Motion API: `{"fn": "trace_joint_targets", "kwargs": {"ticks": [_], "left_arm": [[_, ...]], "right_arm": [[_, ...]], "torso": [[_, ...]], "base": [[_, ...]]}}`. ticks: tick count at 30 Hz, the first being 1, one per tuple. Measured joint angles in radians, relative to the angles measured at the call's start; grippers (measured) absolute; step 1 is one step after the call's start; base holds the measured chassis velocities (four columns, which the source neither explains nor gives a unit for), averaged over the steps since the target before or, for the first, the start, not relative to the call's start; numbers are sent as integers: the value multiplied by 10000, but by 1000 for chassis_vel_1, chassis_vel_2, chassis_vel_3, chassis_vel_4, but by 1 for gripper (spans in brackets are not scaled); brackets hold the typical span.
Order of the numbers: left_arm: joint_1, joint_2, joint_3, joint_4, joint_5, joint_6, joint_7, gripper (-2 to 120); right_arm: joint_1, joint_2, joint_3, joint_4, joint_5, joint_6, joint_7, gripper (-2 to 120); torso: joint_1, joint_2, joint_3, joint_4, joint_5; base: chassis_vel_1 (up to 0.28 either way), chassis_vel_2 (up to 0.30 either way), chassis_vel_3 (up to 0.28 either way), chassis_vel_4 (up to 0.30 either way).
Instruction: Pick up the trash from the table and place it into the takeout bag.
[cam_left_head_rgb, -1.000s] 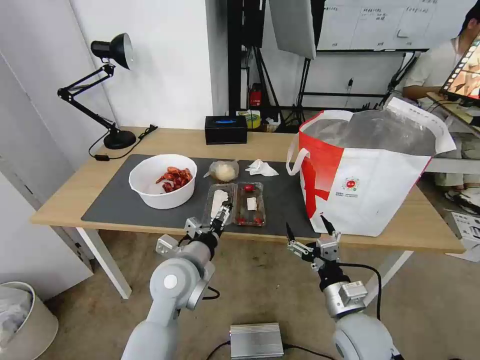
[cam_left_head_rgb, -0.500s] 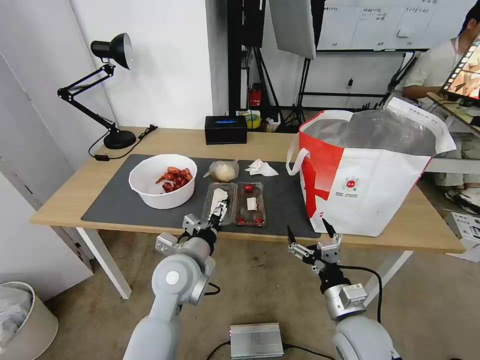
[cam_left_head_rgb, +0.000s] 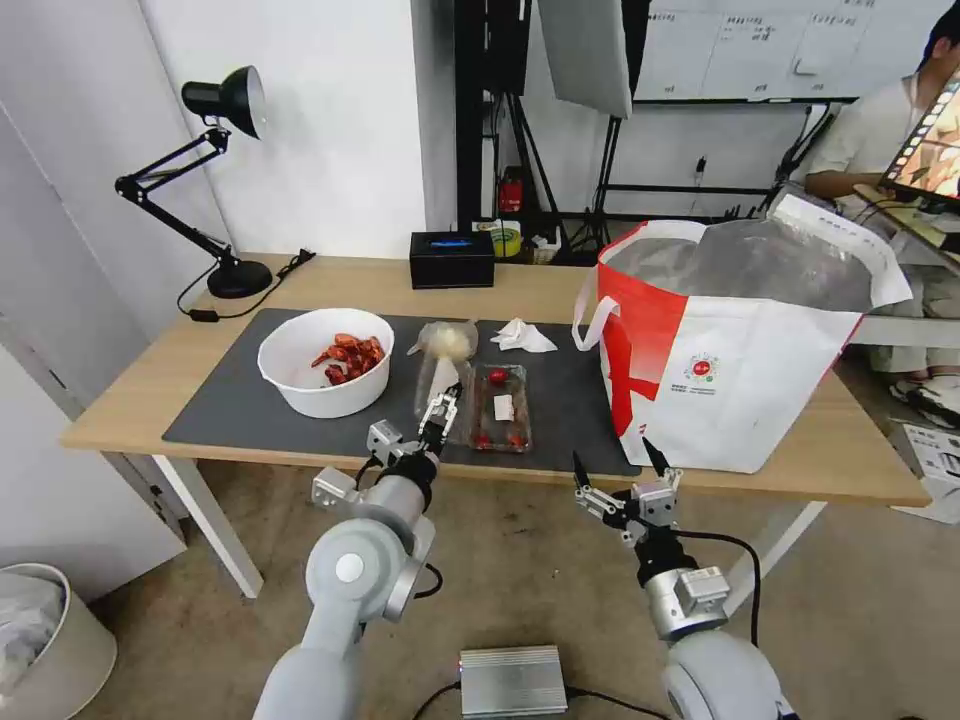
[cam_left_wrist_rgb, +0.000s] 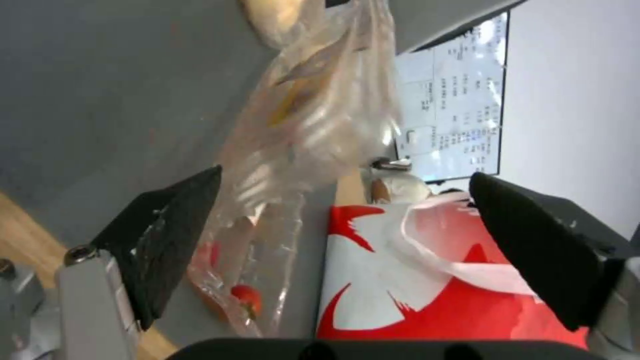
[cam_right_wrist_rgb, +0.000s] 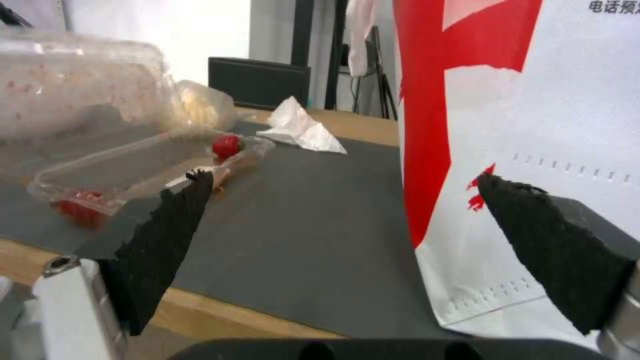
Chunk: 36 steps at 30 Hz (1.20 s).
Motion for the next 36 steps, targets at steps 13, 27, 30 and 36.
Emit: {"fn": "trace_joint_targets", "kwargs": {"ticks": [13, 27, 30, 36], "left_arm": [[-121, 45, 122, -6, 226, -230, 491, 100], [27, 28, 647, -184, 211, -12, 661, 100], [98, -161, 1001, -276, 178, 103, 682, 100], [197, -466, 1413, -285, 482, 265, 856, 100]], "right_arm": [[-228, 39, 87, 167, -137, 13, 30, 100], [-447, 105, 370, 374, -195, 40, 76, 100], [-554, 128, 480, 473, -195, 43, 76, 100], [-863, 208, 680, 712, -249, 228, 71, 100]], "torso": [[0, 0, 0, 0, 0], [0, 0, 0, 1, 2], [0, 1, 0, 0, 1], [0, 1, 0, -1, 1]], "base": [[0, 0, 0, 0], [0, 0, 0, 0], [0, 0, 0, 0], [0, 0, 0, 0]]}}
